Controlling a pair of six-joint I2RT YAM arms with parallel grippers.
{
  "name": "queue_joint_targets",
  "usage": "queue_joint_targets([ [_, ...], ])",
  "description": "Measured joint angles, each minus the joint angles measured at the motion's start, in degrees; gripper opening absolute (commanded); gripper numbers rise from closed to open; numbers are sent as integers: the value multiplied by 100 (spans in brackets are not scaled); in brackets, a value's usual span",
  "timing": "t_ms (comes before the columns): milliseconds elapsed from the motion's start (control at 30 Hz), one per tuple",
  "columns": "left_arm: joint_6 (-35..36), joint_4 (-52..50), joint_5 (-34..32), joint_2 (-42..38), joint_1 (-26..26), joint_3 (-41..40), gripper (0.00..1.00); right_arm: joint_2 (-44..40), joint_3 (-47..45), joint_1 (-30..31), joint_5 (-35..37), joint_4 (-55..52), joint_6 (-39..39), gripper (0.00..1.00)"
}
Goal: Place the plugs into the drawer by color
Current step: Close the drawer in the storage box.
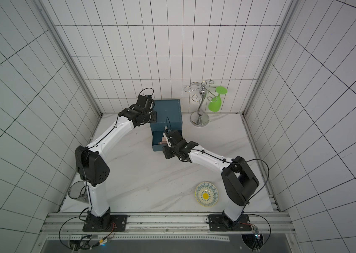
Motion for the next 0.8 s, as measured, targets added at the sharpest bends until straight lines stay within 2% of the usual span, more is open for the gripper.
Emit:
queue_joint_targets([
  [300, 15, -2, 389, 57, 142, 76, 27, 470, 680, -20, 332, 219, -267, 55],
  [667, 20, 17, 695, 46, 219, 61, 28, 654, 688, 70, 1318, 1276, -907, 59],
  [800, 20, 31, 737, 31, 225, 35, 28, 662, 365, 177, 1622, 1923, -1145, 58],
])
